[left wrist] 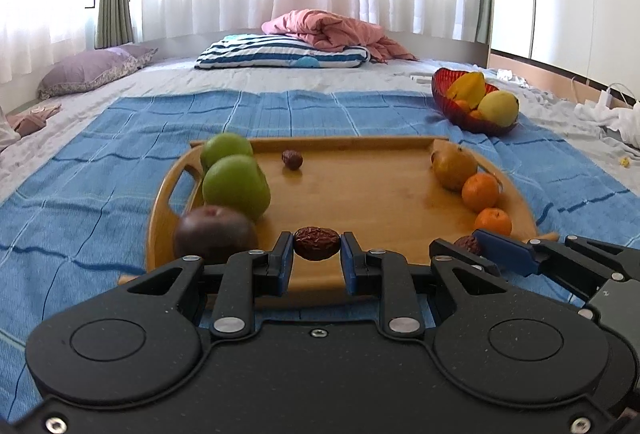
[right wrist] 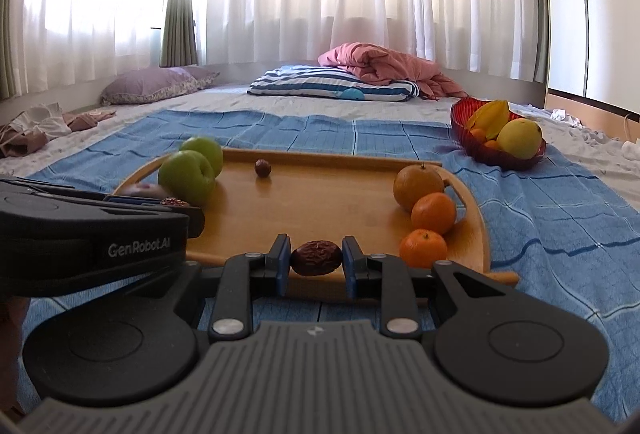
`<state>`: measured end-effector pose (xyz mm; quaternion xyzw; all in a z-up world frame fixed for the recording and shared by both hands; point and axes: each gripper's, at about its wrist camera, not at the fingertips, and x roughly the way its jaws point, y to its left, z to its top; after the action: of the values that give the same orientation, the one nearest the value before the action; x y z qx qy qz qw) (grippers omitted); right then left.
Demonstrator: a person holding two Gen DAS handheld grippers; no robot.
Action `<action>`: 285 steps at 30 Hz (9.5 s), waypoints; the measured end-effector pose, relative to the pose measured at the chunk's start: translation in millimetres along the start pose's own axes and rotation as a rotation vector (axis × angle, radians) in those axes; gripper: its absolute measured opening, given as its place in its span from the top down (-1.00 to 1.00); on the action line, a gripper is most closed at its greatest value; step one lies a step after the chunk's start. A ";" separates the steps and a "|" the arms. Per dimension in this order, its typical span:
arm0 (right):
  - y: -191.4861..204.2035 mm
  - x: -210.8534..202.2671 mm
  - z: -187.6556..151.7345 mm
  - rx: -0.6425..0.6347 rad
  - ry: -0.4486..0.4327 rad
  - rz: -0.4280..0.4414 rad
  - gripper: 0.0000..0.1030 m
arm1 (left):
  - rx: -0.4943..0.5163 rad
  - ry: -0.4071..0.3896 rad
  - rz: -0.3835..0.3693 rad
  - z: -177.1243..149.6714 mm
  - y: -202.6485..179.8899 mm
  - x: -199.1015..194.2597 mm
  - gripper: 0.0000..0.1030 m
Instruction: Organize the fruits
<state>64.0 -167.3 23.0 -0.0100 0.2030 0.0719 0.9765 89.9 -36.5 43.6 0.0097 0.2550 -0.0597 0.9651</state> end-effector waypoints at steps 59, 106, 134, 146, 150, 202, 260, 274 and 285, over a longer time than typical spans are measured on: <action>-62.6 86.3 70.0 0.196 0.171 0.015 0.37 | -0.064 0.205 -0.057 68.5 14.0 100.2 0.53; -72.2 180.9 86.0 0.284 0.530 0.030 0.35 | -0.062 0.412 -0.107 87.8 8.4 179.1 0.53; -66.0 178.5 82.2 0.244 0.492 0.028 0.23 | -0.082 0.375 -0.120 84.6 11.2 179.4 0.52; -72.7 172.4 82.8 0.273 0.469 0.026 0.11 | -0.081 0.365 -0.091 86.3 12.1 175.1 0.14; -77.5 168.0 83.8 0.289 0.454 0.025 -0.06 | -0.077 0.349 -0.072 88.3 13.7 170.3 -0.07; -62.8 61.7 97.6 0.077 0.095 -0.061 -0.98 | 0.019 0.134 -0.046 84.5 26.5 51.1 -0.97; -32.6 -0.3 1.8 0.045 -0.021 -0.132 -1.00 | 0.013 0.092 -0.007 -19.5 37.8 5.5 -0.98; -30.1 -3.1 -10.3 0.036 0.001 -0.142 -1.00 | 0.029 0.098 0.012 -32.8 39.9 4.7 -0.99; -27.6 -1.7 -23.4 0.040 0.032 -0.150 -1.00 | 0.017 0.109 0.019 -44.2 41.4 8.2 -0.99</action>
<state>57.2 -196.0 2.0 -0.0068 0.2186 -0.0059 0.9758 80.3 5.9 0.7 0.0238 0.3065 -0.0523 0.9501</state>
